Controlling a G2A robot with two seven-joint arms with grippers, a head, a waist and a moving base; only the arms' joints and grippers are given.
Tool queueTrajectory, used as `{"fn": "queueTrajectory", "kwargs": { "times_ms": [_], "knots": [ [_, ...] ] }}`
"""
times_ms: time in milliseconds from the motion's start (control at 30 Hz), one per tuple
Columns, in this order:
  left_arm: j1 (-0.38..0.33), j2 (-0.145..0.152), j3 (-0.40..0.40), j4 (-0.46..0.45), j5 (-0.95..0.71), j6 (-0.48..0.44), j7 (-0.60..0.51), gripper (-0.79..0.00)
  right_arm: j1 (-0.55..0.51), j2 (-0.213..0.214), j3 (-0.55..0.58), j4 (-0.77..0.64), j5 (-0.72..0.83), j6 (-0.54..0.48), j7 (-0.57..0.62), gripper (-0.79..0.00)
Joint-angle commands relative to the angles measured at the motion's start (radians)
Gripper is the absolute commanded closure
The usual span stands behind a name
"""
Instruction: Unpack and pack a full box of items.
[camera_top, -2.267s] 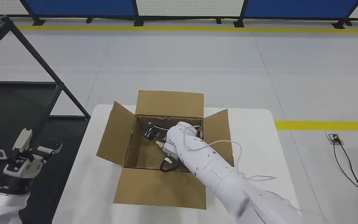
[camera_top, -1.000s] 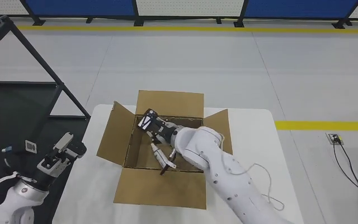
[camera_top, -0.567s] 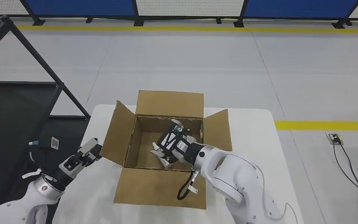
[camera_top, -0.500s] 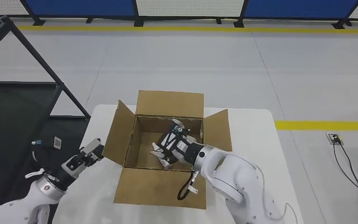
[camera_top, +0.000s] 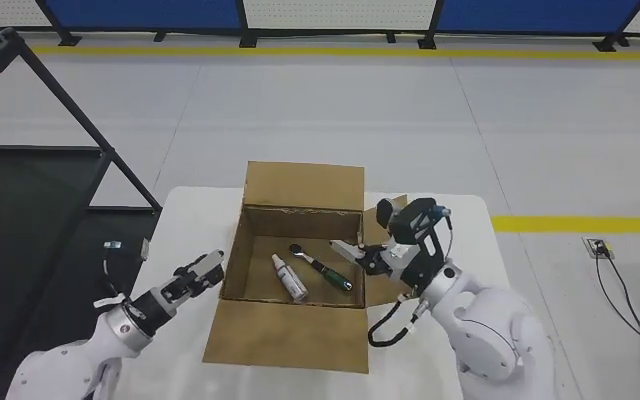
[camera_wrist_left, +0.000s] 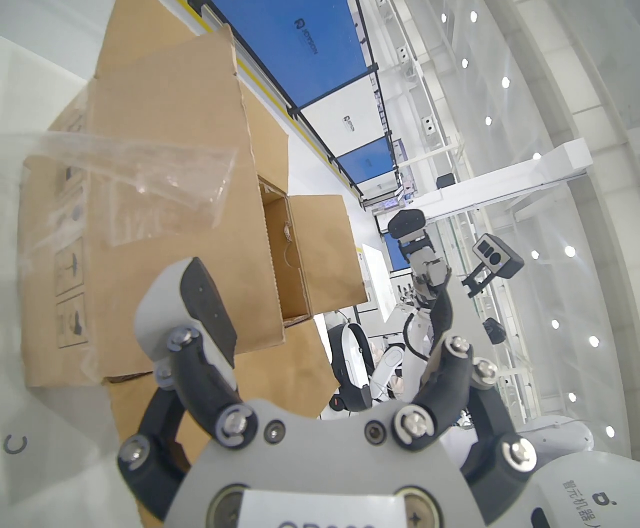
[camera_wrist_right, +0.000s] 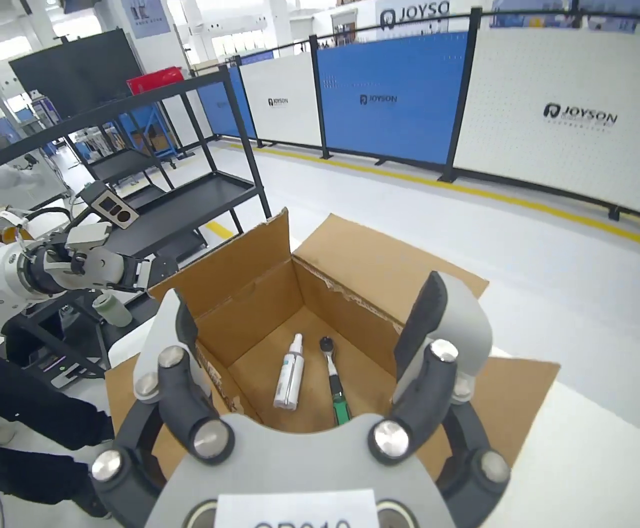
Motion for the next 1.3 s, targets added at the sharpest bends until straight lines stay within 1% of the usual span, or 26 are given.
{"fn": "queueTrajectory", "kwargs": {
  "times_ms": [0,200,300,400,467,567,633,733,867,933,1133,1267],
  "knots": [
    [-0.011,0.000,0.022,0.000,0.010,0.006,0.000,-0.785,0.001,0.000,-0.007,0.000,-0.007,0.000,-0.040,-0.785],
    [-0.048,-0.001,0.086,0.013,0.039,0.023,-0.006,-0.785,-0.004,0.000,-0.003,-0.001,0.000,0.003,-0.053,-0.785],
    [-0.060,-0.001,0.109,0.013,0.051,0.025,-0.004,-0.785,-0.023,0.006,0.049,0.002,0.067,0.027,-0.075,-0.785],
    [-0.062,-0.001,0.121,0.010,0.056,0.024,0.001,-0.785,-0.020,0.013,0.094,0.008,0.119,0.068,-0.025,-0.785],
    [-0.060,-0.001,0.126,0.007,0.056,0.024,0.005,-0.785,-0.016,0.017,0.114,0.024,0.146,0.117,0.038,-0.785],
    [-0.055,0.000,0.127,0.004,0.058,0.021,0.007,-0.785,0.003,0.023,0.133,0.037,0.128,0.201,0.110,-0.785],
    [-0.051,0.000,0.126,0.004,0.058,0.021,0.006,-0.785,0.023,0.027,0.127,0.060,0.137,0.240,0.193,-0.785],
    [-0.047,0.001,0.127,0.007,0.059,0.022,0.004,-0.785,0.052,0.032,0.132,0.089,0.096,0.308,0.231,-0.785],
    [-0.046,0.002,0.139,0.009,0.067,0.022,-0.004,-0.785,0.084,0.038,0.134,0.132,0.153,0.334,0.320,-0.785],
    [-0.044,0.003,0.145,0.008,0.072,0.022,-0.006,-0.785,0.095,0.041,0.131,0.149,0.203,0.319,0.365,-0.785],
    [-0.040,0.004,0.156,0.007,0.081,0.024,-0.012,-0.785,0.101,0.053,0.123,0.162,0.408,0.172,0.429,-0.785],
    [-0.039,0.005,0.163,0.009,0.089,0.025,-0.011,-0.785,0.115,0.058,0.080,0.185,0.528,0.091,0.471,-0.785]
  ]
}}
